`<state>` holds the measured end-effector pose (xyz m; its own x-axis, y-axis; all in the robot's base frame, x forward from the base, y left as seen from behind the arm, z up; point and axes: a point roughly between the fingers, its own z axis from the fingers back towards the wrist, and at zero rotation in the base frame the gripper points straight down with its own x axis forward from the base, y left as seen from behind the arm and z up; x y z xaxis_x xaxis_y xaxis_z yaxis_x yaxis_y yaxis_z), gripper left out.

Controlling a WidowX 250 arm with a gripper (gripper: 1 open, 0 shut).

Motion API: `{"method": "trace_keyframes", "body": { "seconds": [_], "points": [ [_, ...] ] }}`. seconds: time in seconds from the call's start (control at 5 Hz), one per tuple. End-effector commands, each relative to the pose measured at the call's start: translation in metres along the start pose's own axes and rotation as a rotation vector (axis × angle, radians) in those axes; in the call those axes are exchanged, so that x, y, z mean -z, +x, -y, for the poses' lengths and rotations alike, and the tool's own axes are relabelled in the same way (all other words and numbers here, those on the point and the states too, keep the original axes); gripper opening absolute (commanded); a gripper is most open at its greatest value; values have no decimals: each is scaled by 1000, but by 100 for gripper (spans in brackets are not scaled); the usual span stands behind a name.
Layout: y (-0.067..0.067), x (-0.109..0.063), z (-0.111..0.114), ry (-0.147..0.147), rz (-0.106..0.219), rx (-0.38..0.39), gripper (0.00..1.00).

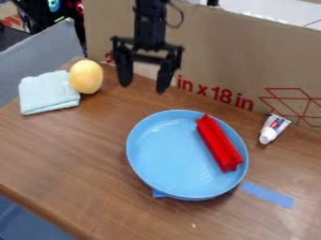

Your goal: Move the yellow ball to the right side of the table

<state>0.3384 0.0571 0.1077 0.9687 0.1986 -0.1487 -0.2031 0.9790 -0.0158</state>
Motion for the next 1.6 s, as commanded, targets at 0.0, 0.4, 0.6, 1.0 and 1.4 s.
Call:
{"method": "trace_keyframes", "body": {
  "seconds": [0.0, 0.4, 0.6, 1.0, 1.4],
  "points": [
    [1, -9, -35, -74, 60, -52, 100],
    [-7, -11, -76, -23, 72, -9, 100],
    [21, 0, -85, -9, 62, 4, 100],
    [56, -2, -107, 8, 102, 53, 100],
    [71, 20, -121, 46, 177, 55, 100]
  ]
}}
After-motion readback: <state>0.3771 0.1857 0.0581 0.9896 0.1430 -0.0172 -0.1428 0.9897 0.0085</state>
